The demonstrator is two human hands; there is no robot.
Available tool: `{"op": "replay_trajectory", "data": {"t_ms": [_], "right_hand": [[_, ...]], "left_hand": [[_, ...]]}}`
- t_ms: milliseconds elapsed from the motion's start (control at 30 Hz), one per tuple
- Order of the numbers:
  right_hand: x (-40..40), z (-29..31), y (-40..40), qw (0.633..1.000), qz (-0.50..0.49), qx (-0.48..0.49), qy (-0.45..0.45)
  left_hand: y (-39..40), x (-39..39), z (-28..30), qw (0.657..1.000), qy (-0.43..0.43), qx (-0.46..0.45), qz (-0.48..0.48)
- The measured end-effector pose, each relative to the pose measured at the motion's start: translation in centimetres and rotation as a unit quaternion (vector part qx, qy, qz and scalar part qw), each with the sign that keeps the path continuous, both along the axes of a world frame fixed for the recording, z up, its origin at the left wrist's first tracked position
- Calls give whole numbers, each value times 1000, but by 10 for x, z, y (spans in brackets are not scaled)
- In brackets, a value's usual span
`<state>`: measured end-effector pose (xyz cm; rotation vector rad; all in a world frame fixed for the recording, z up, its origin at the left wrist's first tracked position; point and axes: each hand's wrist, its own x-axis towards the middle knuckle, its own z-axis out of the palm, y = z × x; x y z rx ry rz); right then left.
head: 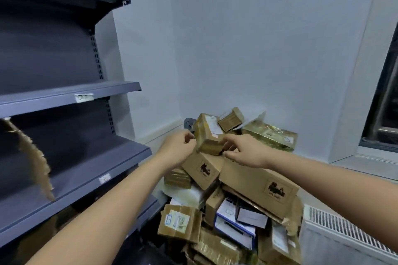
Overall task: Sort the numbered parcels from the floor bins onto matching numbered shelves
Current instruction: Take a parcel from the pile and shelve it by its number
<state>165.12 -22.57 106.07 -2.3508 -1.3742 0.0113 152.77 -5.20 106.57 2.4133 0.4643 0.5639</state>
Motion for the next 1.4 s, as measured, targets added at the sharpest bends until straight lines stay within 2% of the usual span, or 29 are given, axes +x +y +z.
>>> {"op": "replay_trajectory", "data": {"t_ms": [333,567,867,1067,1233,1400], "right_hand": [[152,-2,13,997,-76,10,21],[252,-6,57,989,-140,12,41],[363,-16,128,964,-255,7,68],[407,-30,159,949,-299,-52,87],[422,-40,179,928,-327,-58,171],[427,-54,187,916,-341,-38,209]], "left_hand": [[32,160,-14,999,42,0,-19],[85,269,-21,998,48,-14,-45],[162,403,-44,991,120,-39,-53],[168,452,-58,977,174,-79,-95],[166,480,-71,966,188,-137,-113],[163,490,-74,966,185,-132,-121]]}}
